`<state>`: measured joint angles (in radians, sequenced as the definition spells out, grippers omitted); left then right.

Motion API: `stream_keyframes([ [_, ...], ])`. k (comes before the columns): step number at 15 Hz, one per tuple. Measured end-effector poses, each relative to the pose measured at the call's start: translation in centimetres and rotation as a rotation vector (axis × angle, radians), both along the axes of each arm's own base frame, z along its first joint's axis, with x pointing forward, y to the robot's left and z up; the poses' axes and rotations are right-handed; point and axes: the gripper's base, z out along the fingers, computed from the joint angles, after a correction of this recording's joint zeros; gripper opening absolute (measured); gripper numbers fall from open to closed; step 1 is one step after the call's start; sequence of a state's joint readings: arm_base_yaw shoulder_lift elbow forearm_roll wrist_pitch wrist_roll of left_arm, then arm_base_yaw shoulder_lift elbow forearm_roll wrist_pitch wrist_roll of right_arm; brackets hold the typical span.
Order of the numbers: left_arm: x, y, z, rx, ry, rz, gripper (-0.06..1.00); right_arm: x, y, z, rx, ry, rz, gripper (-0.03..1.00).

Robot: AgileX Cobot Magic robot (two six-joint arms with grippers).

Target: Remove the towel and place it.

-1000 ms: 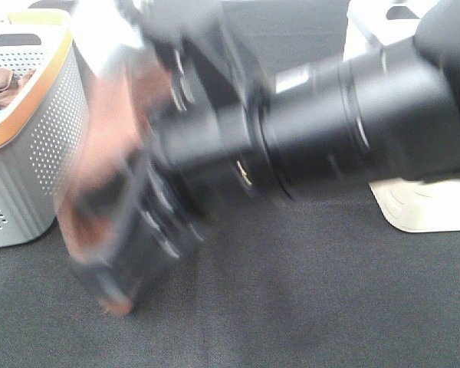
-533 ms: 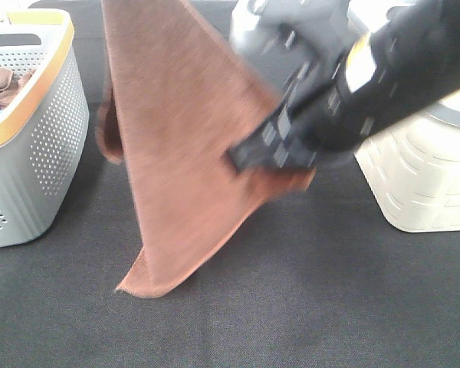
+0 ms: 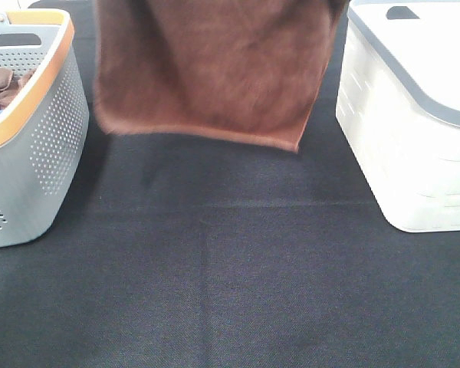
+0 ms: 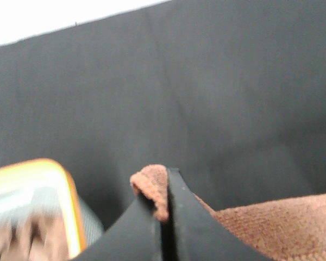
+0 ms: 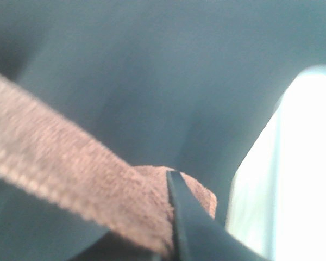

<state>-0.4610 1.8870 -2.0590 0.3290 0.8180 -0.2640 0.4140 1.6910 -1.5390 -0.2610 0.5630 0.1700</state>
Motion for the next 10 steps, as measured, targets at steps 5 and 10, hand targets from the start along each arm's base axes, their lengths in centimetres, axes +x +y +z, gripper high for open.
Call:
stream_keyframes([
  [5, 5.3, 1.2, -3.0, -0.026, -0.166, -0.009, 0.0, 6.3, 0.8, 0.2, -0.043, -0.136, -0.001, 0.0],
  [10, 9.5, 1.6, -8.6, -0.023, -0.185, -0.02, 0.0, 9.7, 1.3, -4.3, -0.217, -0.121, 0.018, 0.0],
])
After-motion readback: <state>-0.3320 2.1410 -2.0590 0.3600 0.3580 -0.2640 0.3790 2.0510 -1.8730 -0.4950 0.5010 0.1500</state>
